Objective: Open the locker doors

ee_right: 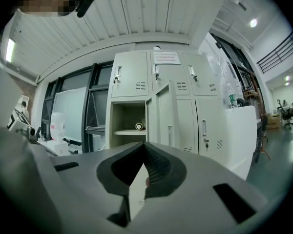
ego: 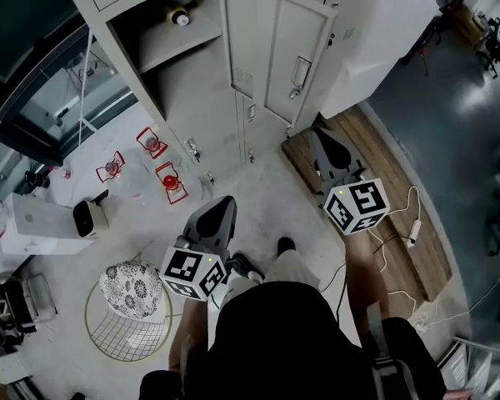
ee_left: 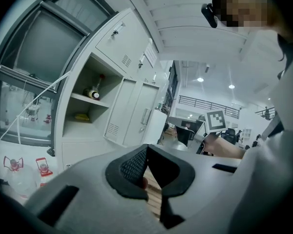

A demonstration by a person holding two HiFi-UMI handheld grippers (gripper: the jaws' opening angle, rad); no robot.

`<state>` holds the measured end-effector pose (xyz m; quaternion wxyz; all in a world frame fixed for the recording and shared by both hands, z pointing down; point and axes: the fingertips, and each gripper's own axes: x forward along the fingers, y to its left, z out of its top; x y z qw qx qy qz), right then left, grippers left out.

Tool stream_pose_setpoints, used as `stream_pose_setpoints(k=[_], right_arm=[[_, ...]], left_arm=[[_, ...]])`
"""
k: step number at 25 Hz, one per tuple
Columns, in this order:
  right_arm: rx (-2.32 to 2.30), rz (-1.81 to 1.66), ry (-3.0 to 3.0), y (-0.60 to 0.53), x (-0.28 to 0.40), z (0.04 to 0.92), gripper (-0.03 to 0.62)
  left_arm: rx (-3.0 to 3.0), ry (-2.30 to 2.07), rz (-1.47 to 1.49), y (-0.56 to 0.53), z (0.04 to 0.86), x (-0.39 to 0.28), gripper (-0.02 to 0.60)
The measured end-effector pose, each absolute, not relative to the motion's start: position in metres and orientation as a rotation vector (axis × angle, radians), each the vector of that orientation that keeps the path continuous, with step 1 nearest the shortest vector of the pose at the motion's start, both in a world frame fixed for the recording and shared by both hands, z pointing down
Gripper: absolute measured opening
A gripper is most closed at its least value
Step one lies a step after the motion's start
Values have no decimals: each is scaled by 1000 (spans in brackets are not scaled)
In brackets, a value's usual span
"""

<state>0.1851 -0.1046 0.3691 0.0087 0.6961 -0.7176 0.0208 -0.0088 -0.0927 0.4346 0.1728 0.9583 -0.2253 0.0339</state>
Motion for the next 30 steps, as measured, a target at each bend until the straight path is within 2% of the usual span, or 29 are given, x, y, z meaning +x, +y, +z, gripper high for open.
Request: stream_pose_setpoints(k=[10,30], right_arm=[[2069,96,-2374,-63,155,363,6],[1763,72,-2595,75,171,369,5]], left_arm=[[2753,-692,65,-66,416,8,17],[2769,-872,19,64,403,72,17]])
